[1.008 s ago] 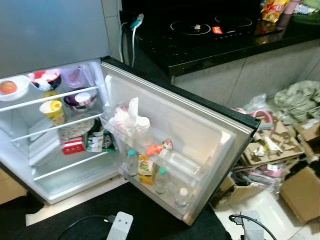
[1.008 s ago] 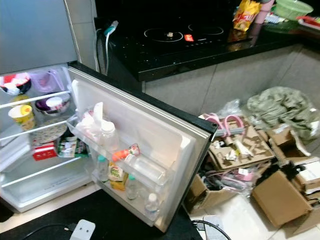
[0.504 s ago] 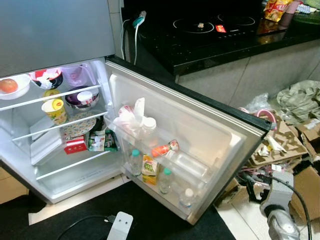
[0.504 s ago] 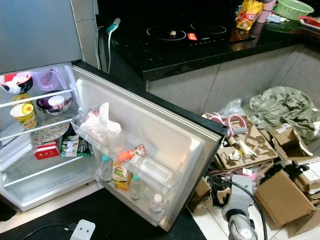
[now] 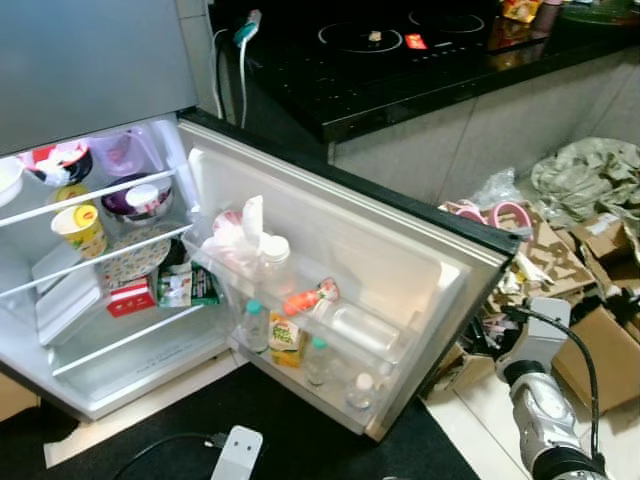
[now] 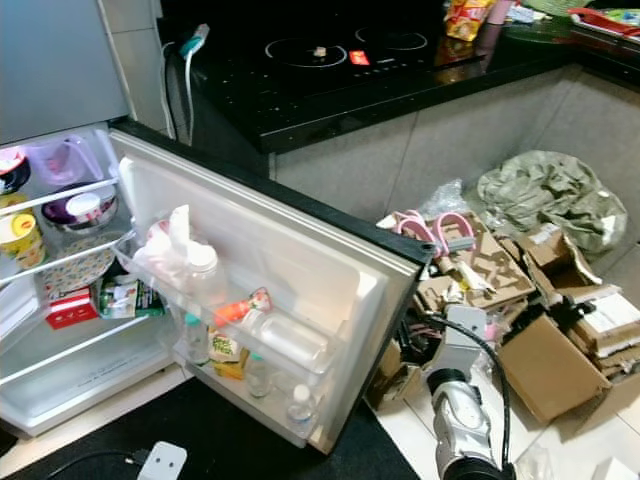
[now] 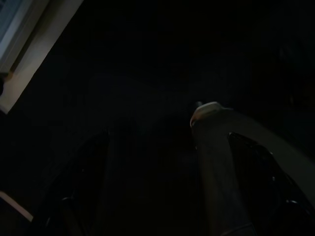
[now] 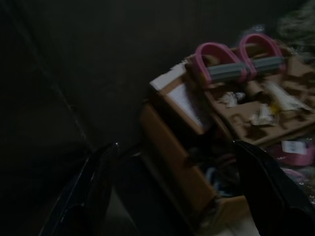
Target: Restocking fridge
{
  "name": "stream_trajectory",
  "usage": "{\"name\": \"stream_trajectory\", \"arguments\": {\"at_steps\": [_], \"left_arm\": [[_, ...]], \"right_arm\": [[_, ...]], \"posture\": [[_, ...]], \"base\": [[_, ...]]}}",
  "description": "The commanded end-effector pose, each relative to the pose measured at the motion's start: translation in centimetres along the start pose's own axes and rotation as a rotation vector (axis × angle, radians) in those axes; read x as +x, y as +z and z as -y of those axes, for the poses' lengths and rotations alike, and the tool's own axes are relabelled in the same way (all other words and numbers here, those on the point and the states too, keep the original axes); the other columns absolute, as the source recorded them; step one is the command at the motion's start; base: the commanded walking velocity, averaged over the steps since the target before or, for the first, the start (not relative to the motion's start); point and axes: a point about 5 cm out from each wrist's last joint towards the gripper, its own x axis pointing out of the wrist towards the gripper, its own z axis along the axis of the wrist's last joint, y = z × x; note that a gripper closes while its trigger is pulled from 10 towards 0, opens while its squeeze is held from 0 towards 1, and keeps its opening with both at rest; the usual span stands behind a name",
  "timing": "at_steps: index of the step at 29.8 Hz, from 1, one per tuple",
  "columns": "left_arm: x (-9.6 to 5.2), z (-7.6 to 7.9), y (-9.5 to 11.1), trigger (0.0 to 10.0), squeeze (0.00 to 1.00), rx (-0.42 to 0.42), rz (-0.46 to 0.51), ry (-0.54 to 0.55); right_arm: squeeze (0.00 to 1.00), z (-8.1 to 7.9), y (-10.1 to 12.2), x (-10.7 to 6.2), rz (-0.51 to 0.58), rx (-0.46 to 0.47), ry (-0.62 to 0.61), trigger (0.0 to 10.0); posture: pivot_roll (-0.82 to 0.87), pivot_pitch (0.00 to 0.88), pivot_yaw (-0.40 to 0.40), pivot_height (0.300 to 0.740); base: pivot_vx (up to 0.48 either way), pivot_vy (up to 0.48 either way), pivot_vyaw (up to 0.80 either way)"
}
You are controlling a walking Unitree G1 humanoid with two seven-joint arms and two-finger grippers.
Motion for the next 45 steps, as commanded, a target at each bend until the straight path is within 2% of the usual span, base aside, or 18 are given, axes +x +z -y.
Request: {"name": "stream_trajectory", "arguments": {"at_steps": [1, 3, 4, 5, 8, 12, 14, 16, 17, 19, 23, 25, 26, 32, 37, 39, 40, 45], "left_arm": [[-0.5, -0.8, -2.1, 10.0, 0.00, -0.007, -0.068, 0.000], [-0.6, -1.0, -2.5, 10.0, 0.00, -0.005, -0.076, 0.000], [-0.7, -1.2, -2.7, 10.0, 0.00, -0.005, -0.084, 0.001], [-0.7, -1.2, -2.7, 10.0, 0.00, -0.005, -0.084, 0.001], [-0.8, -1.3, -2.9, 10.0, 0.00, -0.006, -0.092, 0.002], [-0.8, -1.4, -3.0, 10.0, 0.00, -0.007, -0.096, 0.003], [-0.8, -1.4, -3.0, 10.0, 0.00, -0.008, -0.100, 0.004], [-0.8, -1.5, -3.2, 10.0, 0.00, -0.011, -0.108, 0.005], [-0.8, -1.5, -3.2, 10.0, 0.00, -0.011, -0.108, 0.005], [-0.8, -1.3, -3.2, 10.0, 0.00, -0.012, -0.108, 0.002], [-0.8, -1.2, -3.1, 10.0, 0.00, -0.011, -0.106, 0.000], [-0.8, -1.2, -3.1, 10.0, 0.00, -0.011, -0.106, 0.000], [-0.8, -1.2, -3.1, 10.0, 0.00, -0.008, -0.105, 0.002], [-0.8, -1.3, -3.1, 10.0, 0.00, -0.005, -0.105, 0.003], [-0.8, -1.3, -3.1, 10.0, 0.00, -0.002, -0.105, 0.004], [-0.8, -1.3, -3.1, 10.0, 0.00, -0.004, -0.105, 0.003], [-0.8, -1.2, -3.1, 10.0, 0.00, -0.010, -0.105, 0.003], [-0.8, -1.2, -3.2, 10.0, 0.00, -0.018, -0.105, 0.003]], "right_arm": [[0.00, -7.0, 0.4, 0.9, 0.001, -0.061, 0.405, 10.0], [0.00, -8.1, 0.4, 0.6, -0.005, -0.061, 0.479, 10.0], [0.00, -9.6, 0.4, 0.0, -0.014, -0.057, 0.587, 10.0], [0.00, -9.6, 0.4, 0.0, -0.014, -0.057, 0.587, 10.0], [0.00, -12.0, 0.9, -1.4, -0.026, -0.032, 0.776, 10.0], [0.00, -12.5, 1.1, -1.9, -0.026, -0.038, 0.816, 10.0], [0.00, -11.9, 1.1, -1.7, -0.027, -0.049, 0.784, 10.0], [0.00, -7.5, -0.5, -0.8, -0.075, -0.081, 0.535, 10.0], [0.00, -7.5, -0.5, -0.8, -0.075, -0.081, 0.535, 10.0], [0.00, -4.5, -2.0, -1.3, -0.139, -0.085, 0.395, 10.0], [0.00, -2.9, -3.5, -2.4, -0.213, -0.080, 0.334, 10.0], [0.00, -2.9, -3.5, -2.4, -0.213, -0.080, 0.334, 10.0], [0.00, -2.0, -5.2, -3.7, -0.289, -0.066, 0.290, 10.0], [0.00, -1.3, -6.9, -4.6, -0.342, -0.050, 0.234, 10.0], [0.00, 0.2, -9.2, -6.1, -0.437, -0.060, 0.111, 10.0], [0.00, 0.9, -10.2, -7.0, -0.491, -0.056, 0.055, 10.0], [0.00, 1.6, -12.1, -8.9, -0.590, -0.063, -0.023, 10.0], [0.00, 1.7, -14.1, -11.2, -0.712, -0.100, -0.055, 10.0]], "posture": [[-0.04, 0.021, -0.062, 0.740], [-0.04, 0.021, -0.062, 0.740], [-0.04, 0.021, -0.064, 0.740], [-0.04, 0.021, -0.064, 0.740], [-0.03, 0.019, -0.068, 0.740], [-0.03, 0.019, -0.069, 0.740], [-0.03, 0.016, -0.073, 0.740], [-0.03, 0.014, -0.075, 0.740], [-0.03, 0.014, -0.075, 0.740], [-0.03, 0.011, -0.074, 0.740], [-0.03, 0.010, -0.073, 0.740], [-0.03, 0.010, -0.073, 0.740], [-0.03, 0.011, -0.068, 0.740], [-0.03, 0.010, -0.066, 0.740], [-0.03, 0.010, -0.066, 0.740], [-0.03, 0.010, -0.068, 0.740], [-0.03, 0.010, -0.068, 0.740], [-0.03, 0.010, -0.070, 0.740]], "base": [[0.000, 0.000, 0.00], [0.000, 0.000, 0.00], [0.000, 0.000, 0.00], [0.000, 0.000, 0.00], [0.000, 0.000, 0.00], [0.000, 0.000, 0.00], [0.000, 0.000, 0.00], [0.000, 0.000, 0.00], [0.000, 0.000, 0.00], [0.000, 0.000, 0.00], [0.000, 0.000, 0.00], [0.000, 0.000, 0.00], [0.000, 0.000, 0.00], [0.000, 0.000, 0.00], [0.000, 0.000, 0.00], [0.000, 0.000, 0.00], [0.000, 0.000, 0.00], [0.000, 0.000, 0.00]]}}
